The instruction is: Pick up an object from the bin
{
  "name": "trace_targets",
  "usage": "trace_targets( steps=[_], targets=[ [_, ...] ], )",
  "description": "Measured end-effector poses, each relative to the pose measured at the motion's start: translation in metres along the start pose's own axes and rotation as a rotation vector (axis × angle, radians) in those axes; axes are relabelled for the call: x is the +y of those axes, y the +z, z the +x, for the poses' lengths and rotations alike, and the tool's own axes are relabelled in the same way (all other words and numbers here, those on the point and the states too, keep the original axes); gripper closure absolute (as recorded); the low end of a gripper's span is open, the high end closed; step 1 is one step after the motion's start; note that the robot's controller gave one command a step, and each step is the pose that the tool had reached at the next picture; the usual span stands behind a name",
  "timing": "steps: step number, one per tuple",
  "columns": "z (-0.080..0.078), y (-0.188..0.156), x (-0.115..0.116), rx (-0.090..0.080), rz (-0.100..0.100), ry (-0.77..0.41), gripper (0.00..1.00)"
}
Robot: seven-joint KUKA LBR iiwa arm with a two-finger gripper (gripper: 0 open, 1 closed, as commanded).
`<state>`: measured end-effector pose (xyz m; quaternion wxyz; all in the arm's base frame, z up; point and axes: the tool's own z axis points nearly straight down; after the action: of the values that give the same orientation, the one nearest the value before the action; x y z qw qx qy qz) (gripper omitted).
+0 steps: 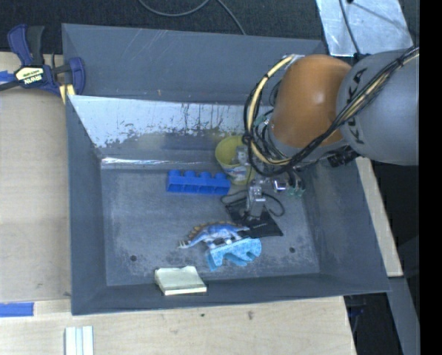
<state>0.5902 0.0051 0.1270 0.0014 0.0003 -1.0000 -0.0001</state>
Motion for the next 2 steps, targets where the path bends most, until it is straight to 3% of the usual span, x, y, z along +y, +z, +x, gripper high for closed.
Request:
trace_targets(
  steps=[1, 2],
  targets=[
    [-0.001, -0.004, 0.000, -0.006, 0.000, 0.000, 0.00],
    [-0.006, 0.032, 0.018, -0.009, 0.000, 0.047, 1.00]
  ],
)
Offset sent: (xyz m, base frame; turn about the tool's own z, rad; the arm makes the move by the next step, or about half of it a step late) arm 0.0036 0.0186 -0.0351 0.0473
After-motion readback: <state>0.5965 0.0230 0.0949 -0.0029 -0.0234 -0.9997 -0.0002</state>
